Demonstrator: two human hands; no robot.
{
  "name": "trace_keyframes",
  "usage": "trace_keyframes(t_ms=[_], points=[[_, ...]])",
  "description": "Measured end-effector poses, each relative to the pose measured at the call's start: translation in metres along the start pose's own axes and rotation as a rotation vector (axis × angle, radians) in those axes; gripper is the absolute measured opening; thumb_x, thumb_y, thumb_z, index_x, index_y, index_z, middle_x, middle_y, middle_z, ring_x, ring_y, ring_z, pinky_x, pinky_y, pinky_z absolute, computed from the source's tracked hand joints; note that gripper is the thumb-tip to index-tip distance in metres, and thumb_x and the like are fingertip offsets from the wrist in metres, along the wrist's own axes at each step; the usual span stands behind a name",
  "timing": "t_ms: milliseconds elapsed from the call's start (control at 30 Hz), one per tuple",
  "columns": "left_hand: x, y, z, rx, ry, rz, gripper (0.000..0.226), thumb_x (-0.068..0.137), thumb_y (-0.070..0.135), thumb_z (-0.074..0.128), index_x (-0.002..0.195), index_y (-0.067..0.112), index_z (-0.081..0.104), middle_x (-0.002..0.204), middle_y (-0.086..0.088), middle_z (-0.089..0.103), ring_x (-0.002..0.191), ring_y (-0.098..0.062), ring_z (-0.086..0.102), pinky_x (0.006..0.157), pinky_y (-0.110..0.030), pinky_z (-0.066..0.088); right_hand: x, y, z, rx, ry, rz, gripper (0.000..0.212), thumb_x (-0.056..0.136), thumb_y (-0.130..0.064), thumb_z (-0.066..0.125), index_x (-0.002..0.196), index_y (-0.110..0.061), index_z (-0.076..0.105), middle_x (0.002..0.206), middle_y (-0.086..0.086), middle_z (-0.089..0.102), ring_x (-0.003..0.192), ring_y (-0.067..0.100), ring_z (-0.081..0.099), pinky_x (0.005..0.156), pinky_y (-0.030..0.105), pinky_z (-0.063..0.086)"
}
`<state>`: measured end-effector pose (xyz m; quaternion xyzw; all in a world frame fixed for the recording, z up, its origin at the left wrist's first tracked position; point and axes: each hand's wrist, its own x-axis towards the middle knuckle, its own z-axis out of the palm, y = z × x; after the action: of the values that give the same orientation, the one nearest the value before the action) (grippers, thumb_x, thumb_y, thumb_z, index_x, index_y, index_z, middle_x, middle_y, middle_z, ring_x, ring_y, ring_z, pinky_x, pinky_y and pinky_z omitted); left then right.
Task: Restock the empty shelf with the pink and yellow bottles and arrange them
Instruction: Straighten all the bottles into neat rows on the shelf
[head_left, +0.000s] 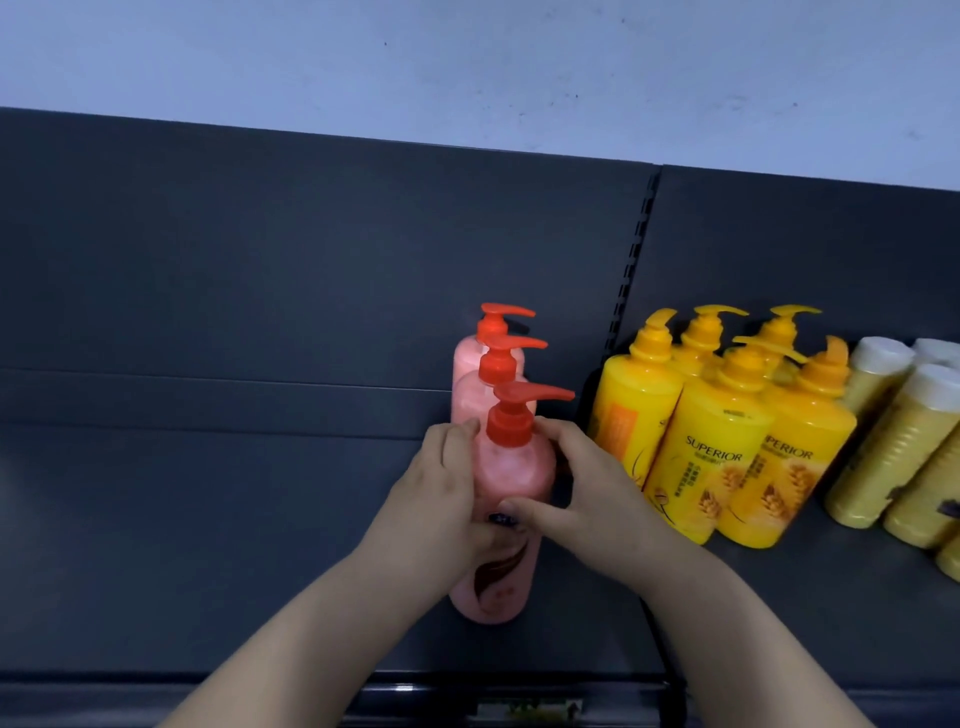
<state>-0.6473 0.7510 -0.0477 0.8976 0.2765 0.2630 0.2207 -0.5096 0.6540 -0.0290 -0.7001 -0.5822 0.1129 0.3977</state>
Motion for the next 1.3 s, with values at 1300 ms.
trace_keyframes(t_ms=[1300], points=[[-0.034,0.130,0.037,0.493,0.158,0.118,0.084,0.075,0.063,0.045,0.145,0.018,0.033,0.146,-0.003,0.042,0.136,-0.022,0.037,0.108,-0.038,0.030,-0.094,0.032,-0.126,-0.392,-0.207,0.000,0.085,0.086,-0.060,0.044,0.150,-0.027,-0.001,0.159,-0.010,-0.004,0.144,0.005,-0.002,0.112,0.021,0.007]])
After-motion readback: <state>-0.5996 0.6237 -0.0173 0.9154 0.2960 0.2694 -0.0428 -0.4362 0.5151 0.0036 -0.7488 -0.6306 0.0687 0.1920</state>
